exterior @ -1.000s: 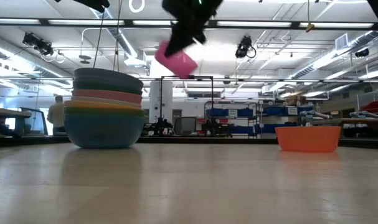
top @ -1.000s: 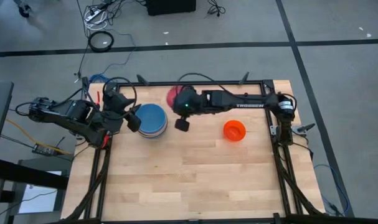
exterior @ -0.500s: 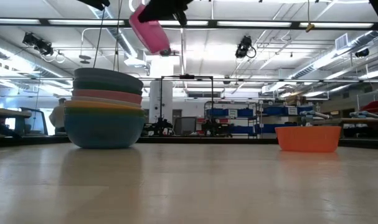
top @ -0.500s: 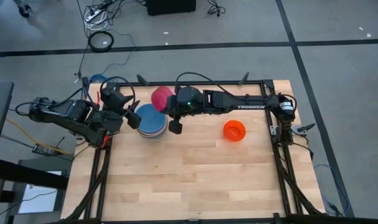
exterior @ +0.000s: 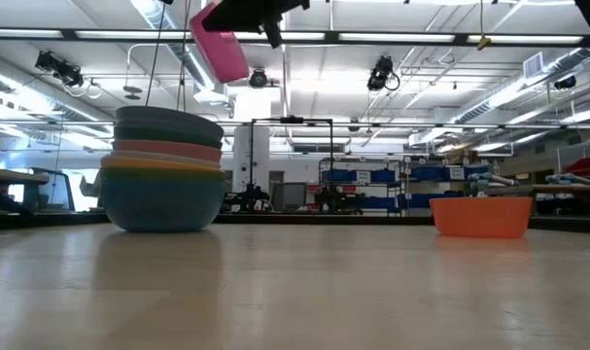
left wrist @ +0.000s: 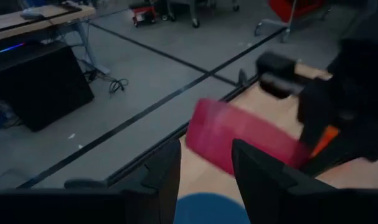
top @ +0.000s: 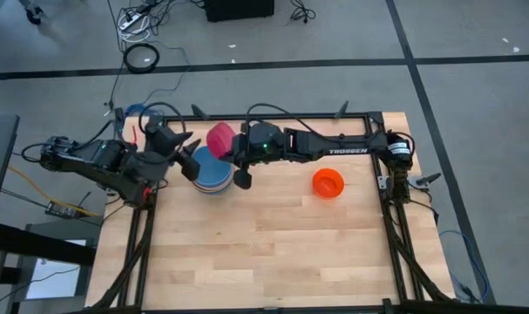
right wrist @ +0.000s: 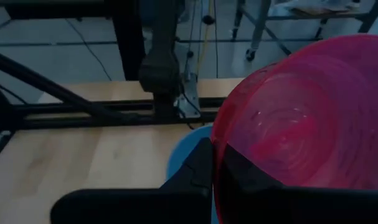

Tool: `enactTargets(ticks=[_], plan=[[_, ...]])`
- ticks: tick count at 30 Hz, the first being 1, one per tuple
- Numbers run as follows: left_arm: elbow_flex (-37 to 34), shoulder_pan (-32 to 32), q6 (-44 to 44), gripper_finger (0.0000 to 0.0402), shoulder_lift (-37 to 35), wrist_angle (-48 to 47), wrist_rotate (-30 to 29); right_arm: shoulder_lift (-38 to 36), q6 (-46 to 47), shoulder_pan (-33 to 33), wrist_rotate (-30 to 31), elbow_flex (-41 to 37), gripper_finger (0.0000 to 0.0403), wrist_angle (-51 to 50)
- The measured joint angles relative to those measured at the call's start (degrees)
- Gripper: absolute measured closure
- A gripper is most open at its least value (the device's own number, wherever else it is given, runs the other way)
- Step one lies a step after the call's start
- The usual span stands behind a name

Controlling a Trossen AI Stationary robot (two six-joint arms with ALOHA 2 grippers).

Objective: Nest bowls inside each other
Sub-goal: Stack the red bowl on top of the blue bowl

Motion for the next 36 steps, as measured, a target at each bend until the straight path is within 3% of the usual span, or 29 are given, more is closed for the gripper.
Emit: enactTargets(ticks=[14,22,36], plan=[[0.0,0.0,5.57,0.0249,0.0,6.46,0.54,0.21,0.55,-0.15,-1.9,-4.94,0.0403,8.91],[0.0,-0.01,5.81,0.0249,0.0,7.2,0.73,7.06,3.09,-0.13,-5.27,-4.37,0.0403,14.32],[0.02,-0.02,5.94,0.0249,0.0,6.66,1.38,9.31,2.01,-0.15,-6.62,-4.36,0.0385,10.86]])
